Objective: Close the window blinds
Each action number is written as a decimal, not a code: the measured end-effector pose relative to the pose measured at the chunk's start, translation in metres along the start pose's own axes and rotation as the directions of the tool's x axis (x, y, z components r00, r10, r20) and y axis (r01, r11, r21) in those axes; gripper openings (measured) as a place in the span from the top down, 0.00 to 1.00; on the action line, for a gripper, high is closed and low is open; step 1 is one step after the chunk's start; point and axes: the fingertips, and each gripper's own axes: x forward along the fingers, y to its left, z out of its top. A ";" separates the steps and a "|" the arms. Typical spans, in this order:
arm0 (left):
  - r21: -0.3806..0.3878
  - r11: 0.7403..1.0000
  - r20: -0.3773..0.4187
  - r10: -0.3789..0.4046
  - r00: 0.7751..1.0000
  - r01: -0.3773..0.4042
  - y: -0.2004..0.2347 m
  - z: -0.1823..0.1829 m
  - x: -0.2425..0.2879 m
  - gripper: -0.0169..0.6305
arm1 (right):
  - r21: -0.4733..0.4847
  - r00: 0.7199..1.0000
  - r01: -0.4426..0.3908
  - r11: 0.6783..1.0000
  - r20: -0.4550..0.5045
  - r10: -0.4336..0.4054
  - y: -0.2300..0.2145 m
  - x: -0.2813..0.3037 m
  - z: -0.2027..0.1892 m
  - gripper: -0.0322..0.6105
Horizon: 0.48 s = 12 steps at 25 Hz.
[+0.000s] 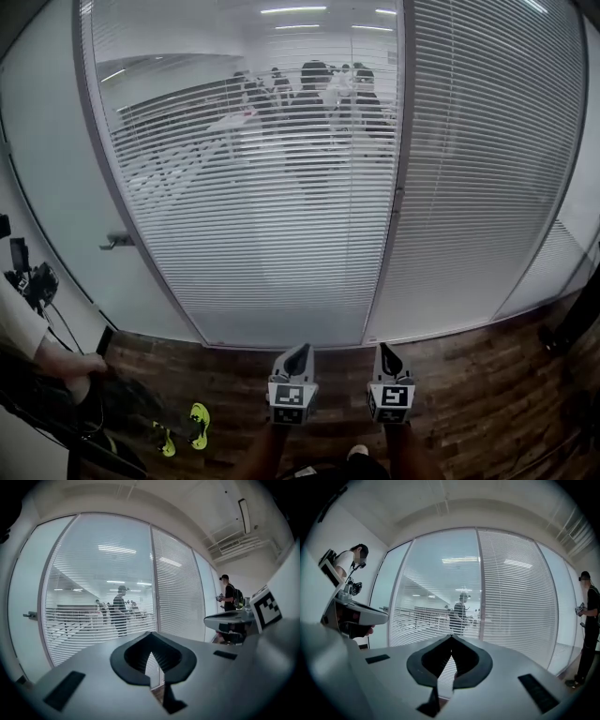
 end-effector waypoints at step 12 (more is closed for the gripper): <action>-0.027 0.998 0.016 0.058 0.998 -0.058 0.000 0.014 0.070 0.97 | -0.002 0.999 -0.033 0.999 0.038 0.033 -0.045 0.054 0.005 0.95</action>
